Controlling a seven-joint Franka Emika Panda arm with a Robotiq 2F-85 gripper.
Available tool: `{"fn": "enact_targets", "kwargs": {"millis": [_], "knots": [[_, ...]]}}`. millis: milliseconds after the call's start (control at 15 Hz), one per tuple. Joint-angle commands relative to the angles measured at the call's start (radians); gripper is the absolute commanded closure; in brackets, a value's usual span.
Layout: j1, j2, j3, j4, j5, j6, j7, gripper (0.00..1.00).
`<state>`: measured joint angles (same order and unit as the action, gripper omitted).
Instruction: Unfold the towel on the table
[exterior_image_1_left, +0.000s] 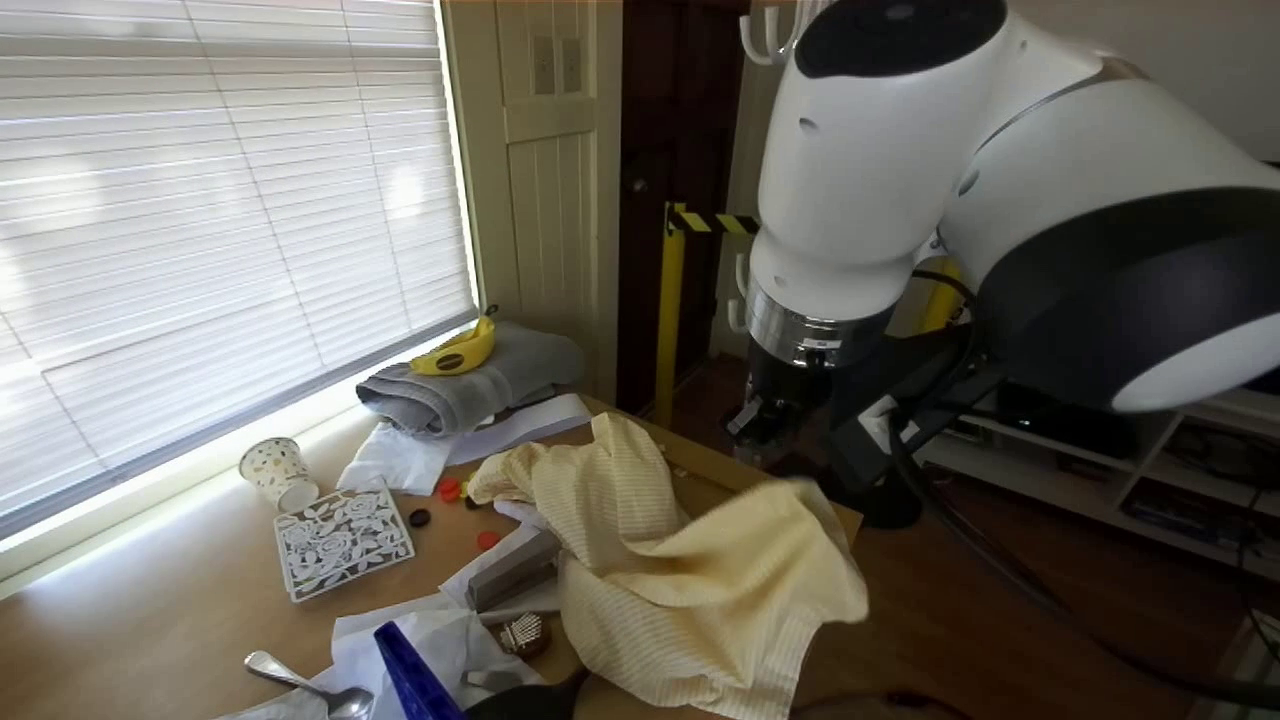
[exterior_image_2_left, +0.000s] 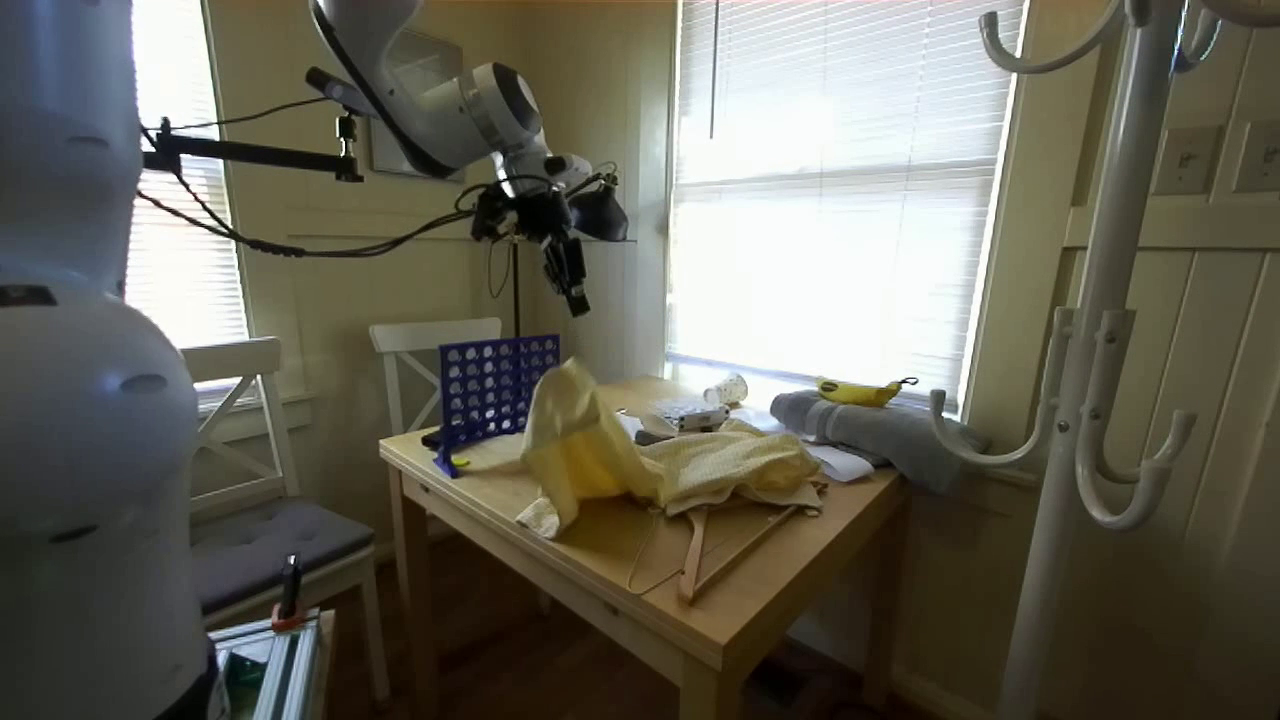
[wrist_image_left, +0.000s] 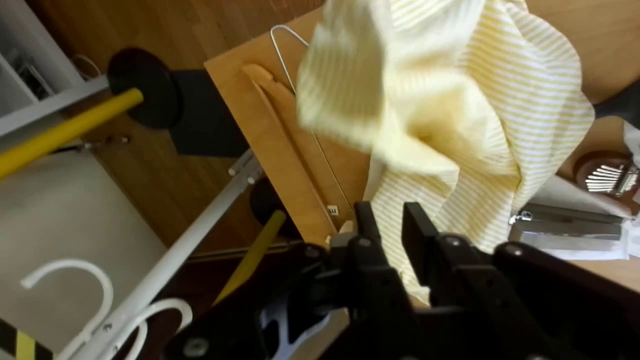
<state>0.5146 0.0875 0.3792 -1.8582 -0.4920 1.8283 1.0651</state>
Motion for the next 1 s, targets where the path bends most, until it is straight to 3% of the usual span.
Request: {"fn": "enact_targets", "kwargs": {"millis": [0, 133, 267, 467, 733, 933], "knots": [[-0.036, -0.017, -0.011, -0.017, 0.033, -0.051, 0.126, 0.46], [-0.050, -0.015, -0.022, -0.005, -0.009, -0.079, 0.209, 0.32], [-0.067, -0.006, -0.040, 0.008, -0.093, -0.031, 0.273, 0.19], [-0.095, 0.042, -0.059, 0.062, -0.277, 0.091, 0.186, 0.01], [-0.147, 0.131, -0.113, 0.132, -0.456, 0.329, 0.126, 0.00], [-0.192, 0.225, -0.165, 0.210, -0.459, 0.532, 0.134, 0.00]]}}
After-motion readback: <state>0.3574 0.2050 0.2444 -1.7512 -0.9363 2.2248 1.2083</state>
